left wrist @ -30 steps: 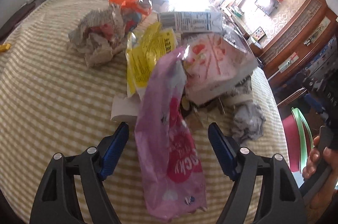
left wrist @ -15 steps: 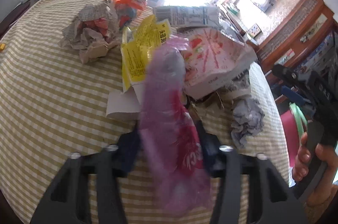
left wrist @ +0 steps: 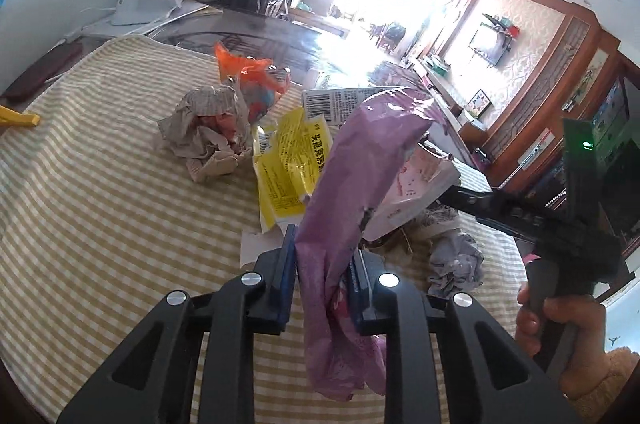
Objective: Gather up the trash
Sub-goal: 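Grasp the pink strawberry carton with the right tool while the left tool holds the pink bag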
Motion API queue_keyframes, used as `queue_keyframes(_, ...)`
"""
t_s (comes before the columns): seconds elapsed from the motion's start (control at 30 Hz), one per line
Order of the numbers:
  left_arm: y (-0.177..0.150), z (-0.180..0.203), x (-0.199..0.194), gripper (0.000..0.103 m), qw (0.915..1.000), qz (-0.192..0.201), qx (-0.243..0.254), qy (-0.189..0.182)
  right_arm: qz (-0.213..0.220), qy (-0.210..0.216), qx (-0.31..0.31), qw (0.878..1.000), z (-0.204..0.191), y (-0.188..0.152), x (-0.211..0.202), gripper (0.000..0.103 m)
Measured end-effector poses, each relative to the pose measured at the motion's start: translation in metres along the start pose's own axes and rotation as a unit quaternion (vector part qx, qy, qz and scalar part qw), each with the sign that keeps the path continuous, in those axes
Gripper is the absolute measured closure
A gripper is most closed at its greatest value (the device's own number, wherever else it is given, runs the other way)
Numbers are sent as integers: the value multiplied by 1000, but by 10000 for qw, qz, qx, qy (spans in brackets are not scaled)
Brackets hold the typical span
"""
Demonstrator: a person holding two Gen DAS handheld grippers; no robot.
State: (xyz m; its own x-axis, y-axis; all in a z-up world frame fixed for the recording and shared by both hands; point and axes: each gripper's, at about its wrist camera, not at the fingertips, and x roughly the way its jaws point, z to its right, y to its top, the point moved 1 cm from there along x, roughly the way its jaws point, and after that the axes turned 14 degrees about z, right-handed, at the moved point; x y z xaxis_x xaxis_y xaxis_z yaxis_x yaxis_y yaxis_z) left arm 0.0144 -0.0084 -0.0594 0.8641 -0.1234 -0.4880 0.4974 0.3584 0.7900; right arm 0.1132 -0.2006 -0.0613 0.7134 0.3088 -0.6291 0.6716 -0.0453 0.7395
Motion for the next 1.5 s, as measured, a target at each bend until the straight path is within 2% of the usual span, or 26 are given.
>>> queue_keyframes(0.03, -1, 1, 0, 84, 10000, -12, -1, -4, -60, 31, -33, 10000, -1, -1, 4, 36)
queue_keyframes(0.1, -2, -1, 1, 84, 10000, -36, -17, -4, -135, 114, -18, 9998, -3, -2, 8, 38)
queue_keyframes(0.37, -9, -7, 6, 84, 9998, -163, -63, 2, -226, 199, -37, 9995, -8, -5, 19, 36)
queue_keyframes(0.4, -10, -8, 7, 84, 9998, -183, -71, 7, -205, 208, -88, 9995, -9, -5, 18, 45)
queue_keyframes(0.43, -10, -8, 8, 84, 9997, -208, -84, 10, -164, 269, -164, 9994, -12, -4, 16, 59)
queue_keyframes(0.5, -12, -9, 8, 84, 9997, -234, -103, 22, -90, 234, -383, 9990, -20, -2, 12, 76)
queue_keyframes(0.53, -12, -10, 9, 84, 9996, -250, -123, 31, -43, 203, -540, 9983, -25, -1, 10, 81)
queue_keyframes(0.77, -14, -13, 11, 84, 9994, -284, -168, 88, 66, 411, -248, 9988, -18, 4, 0, 80)
queue_keyframes(0.8, -14, -14, 11, 84, 9994, -286, -171, 101, 85, 455, -88, 9989, -14, 5, -2, 73)
queue_keyframes(0.83, -15, -14, 11, 84, 9994, -287, -187, 111, 114, 529, 130, 9985, -8, 7, -6, 61)
queue_keyframes(0.9, -14, -15, 11, 84, 9993, -279, -224, 118, 249, 608, 410, 9970, -4, 13, -15, 47)
queue_keyframes(1.0, -12, -17, 10, 84, 9991, -260, -317, 88, 384, 739, 610, 9947, -6, 23, -28, 42)
queue_keyframes(1.23, -6, -24, 6, 83, 9987, -212, -458, 42, -282, 1263, 1285, 9832, -32, 24, 3, 42)
queue_keyframes(1.4, -3, -32, 6, 83, 9978, -234, -618, 27, -540, 1278, 1260, 9823, -53, 23, 22, 42)
queue_keyframes(1.5, -4, -34, 7, 83, 9973, -282, -677, -13, -611, 1200, 1075, 9850, -62, 23, 29, 58)
